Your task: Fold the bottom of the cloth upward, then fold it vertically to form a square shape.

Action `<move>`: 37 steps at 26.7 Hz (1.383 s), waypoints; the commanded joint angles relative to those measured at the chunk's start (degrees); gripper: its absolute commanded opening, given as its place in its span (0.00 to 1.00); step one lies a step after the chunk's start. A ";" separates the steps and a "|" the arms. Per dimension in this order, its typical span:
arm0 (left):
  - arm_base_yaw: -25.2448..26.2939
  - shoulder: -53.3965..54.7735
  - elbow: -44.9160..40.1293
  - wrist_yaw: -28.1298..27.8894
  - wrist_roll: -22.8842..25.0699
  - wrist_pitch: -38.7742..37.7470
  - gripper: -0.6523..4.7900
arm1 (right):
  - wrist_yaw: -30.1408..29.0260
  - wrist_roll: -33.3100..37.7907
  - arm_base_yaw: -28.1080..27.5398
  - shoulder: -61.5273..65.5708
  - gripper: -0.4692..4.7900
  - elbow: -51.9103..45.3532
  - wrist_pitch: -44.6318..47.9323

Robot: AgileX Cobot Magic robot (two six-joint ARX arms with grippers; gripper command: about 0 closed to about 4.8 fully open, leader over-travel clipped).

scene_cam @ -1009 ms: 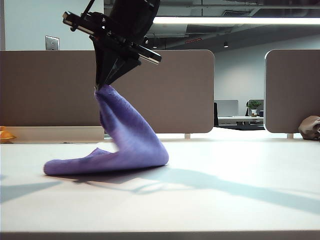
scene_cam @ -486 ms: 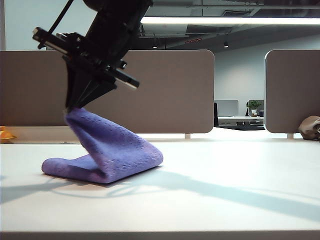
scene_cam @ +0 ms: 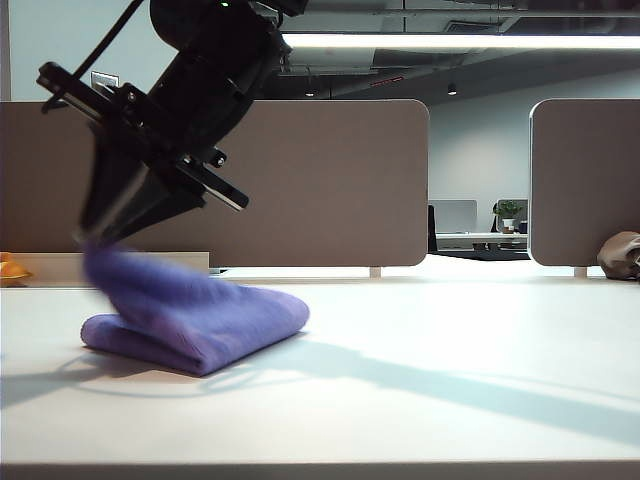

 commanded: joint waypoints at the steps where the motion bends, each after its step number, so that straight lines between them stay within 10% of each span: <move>1: 0.11 -0.37 0.24 0.20 0.22 0.74 0.11 | -0.55 1.88 -0.09 -0.39 0.38 0.31 2.10; 9: 0.11 -0.59 0.24 0.46 -0.09 0.76 0.11 | 11.67 1.20 -1.44 -0.48 0.54 2.89 -1.44; 19: 0.11 -2.86 0.24 -2.62 0.74 -1.40 0.11 | 12.07 1.57 -7.23 -1.33 0.54 3.52 -10.21; 26: 0.11 1.51 0.22 -18.95 11.65 -15.47 0.12 | 9.92 0.35 -11.13 -5.01 0.54 3.52 -16.52; 37: 0.11 25.83 1.09 -16.09 17.66 -13.03 0.23 | 6.62 -4.85 -12.07 -6.05 0.54 3.52 -25.86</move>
